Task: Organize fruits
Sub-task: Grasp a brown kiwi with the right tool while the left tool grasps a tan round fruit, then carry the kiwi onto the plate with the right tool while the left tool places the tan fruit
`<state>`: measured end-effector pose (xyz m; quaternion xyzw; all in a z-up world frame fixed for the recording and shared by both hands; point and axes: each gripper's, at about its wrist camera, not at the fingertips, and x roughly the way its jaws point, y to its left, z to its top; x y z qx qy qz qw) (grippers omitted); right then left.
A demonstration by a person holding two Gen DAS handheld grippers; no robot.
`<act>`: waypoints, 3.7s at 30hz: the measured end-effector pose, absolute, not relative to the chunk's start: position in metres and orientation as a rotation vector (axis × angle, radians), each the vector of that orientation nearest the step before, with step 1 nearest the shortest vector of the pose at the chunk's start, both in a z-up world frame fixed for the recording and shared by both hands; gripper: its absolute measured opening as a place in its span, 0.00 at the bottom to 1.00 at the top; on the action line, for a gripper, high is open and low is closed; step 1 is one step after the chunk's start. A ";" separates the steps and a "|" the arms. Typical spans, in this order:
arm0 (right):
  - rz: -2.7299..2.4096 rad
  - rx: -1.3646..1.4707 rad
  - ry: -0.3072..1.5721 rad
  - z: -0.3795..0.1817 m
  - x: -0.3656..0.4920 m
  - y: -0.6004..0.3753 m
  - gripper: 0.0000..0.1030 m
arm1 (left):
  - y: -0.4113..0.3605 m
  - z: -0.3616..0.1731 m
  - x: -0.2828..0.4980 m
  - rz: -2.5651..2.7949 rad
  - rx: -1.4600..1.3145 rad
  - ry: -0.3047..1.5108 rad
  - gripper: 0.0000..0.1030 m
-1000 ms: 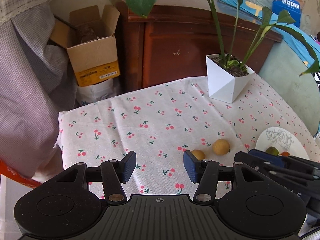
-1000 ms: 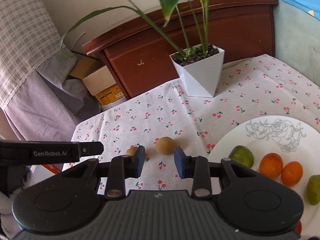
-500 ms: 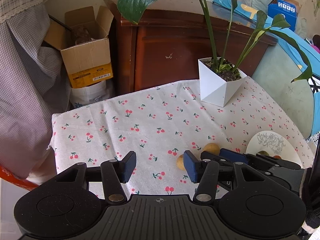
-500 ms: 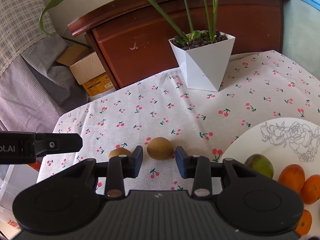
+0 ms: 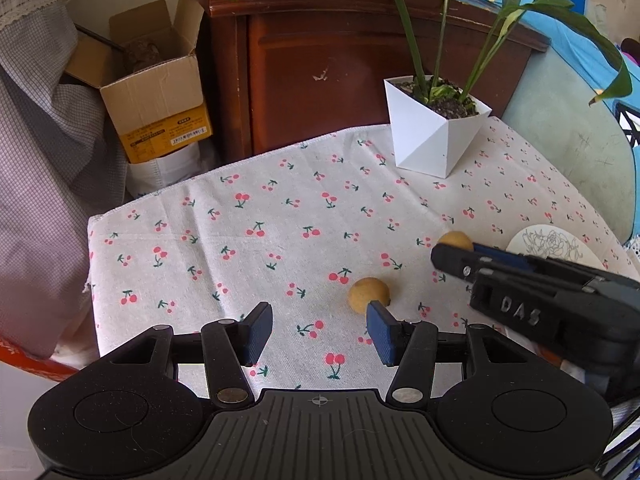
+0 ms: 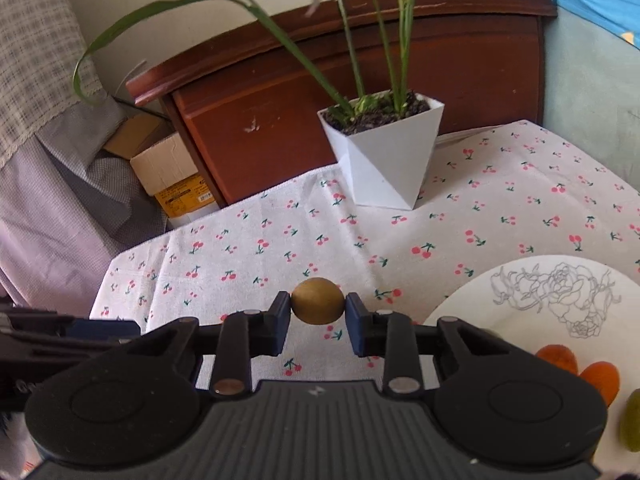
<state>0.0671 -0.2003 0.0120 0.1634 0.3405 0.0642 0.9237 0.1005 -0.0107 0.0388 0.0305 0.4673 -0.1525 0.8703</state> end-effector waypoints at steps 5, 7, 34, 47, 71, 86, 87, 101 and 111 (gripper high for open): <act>0.093 0.376 0.668 0.022 0.058 -0.221 0.29 | -0.025 0.031 0.097 -0.353 0.097 0.968 0.49; 0.092 0.386 0.671 0.021 0.056 -0.225 0.29 | -0.029 0.029 0.099 -0.356 0.088 0.964 0.49; 0.073 0.447 0.686 0.023 0.040 -0.244 0.29 | -0.043 0.013 0.109 -0.354 0.021 0.946 0.24; 0.007 0.475 0.645 0.054 0.007 -0.301 0.29 | -0.071 0.060 0.096 -0.482 -0.084 0.840 0.24; -0.088 0.483 0.768 0.015 -0.009 -0.349 0.29 | -0.159 0.048 0.078 -0.661 -0.025 0.809 0.24; -0.113 0.484 0.803 0.000 -0.006 -0.350 0.32 | -0.183 0.035 0.078 -0.660 -0.006 0.840 0.24; -0.115 0.484 0.802 0.000 -0.006 -0.350 0.32 | -0.184 0.035 0.077 -0.659 -0.005 0.842 0.25; -0.144 0.502 0.799 0.008 -0.011 -0.352 0.40 | -0.177 0.049 0.073 -0.576 0.011 0.845 0.62; -0.226 0.448 0.839 0.015 -0.016 -0.339 0.59 | -0.168 0.062 0.063 -0.481 0.036 0.873 0.79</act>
